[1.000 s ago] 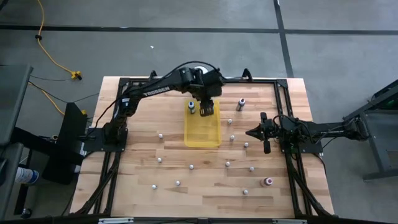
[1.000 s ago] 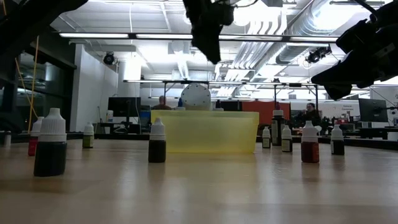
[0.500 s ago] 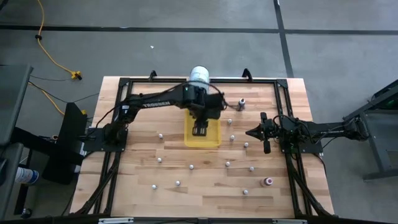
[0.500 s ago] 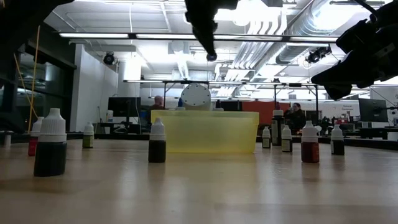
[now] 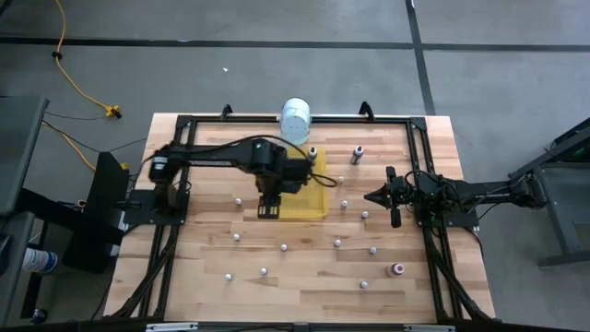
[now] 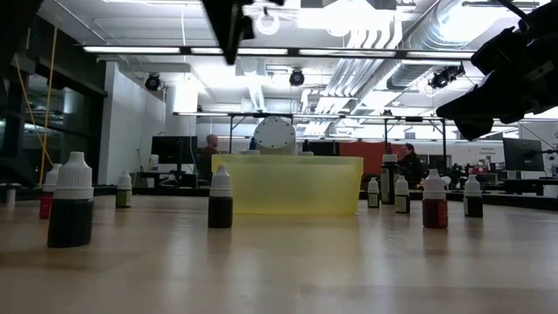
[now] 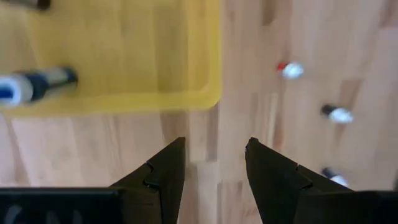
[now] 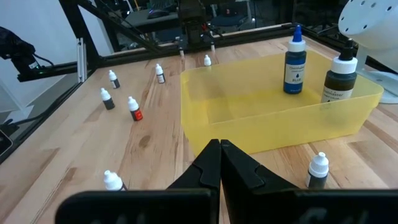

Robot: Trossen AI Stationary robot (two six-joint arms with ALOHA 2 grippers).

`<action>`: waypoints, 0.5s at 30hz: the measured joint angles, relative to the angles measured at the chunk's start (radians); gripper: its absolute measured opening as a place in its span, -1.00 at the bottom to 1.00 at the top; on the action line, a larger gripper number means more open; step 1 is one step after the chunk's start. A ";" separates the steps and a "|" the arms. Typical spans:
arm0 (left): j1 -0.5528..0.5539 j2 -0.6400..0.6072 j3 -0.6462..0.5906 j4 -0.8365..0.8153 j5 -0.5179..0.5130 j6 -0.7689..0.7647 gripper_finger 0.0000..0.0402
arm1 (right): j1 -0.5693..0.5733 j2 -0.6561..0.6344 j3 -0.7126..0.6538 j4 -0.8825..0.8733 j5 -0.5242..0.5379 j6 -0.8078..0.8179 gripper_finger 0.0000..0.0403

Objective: Pick & Place food coloring
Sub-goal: Put the small green food coloring bottle in the yellow transparent bin

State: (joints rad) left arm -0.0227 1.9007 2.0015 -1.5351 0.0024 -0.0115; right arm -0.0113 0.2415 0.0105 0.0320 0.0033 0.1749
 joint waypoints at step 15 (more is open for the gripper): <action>0.003 -0.356 -0.708 0.330 -0.012 -0.167 -0.22 | 0.000 0.015 0.000 0.001 0.001 0.000 -1.00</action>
State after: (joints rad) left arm -0.0193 1.5447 1.2937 -1.2054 -0.0094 -0.1782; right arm -0.0113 0.2562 0.0105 0.0334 0.0043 0.1749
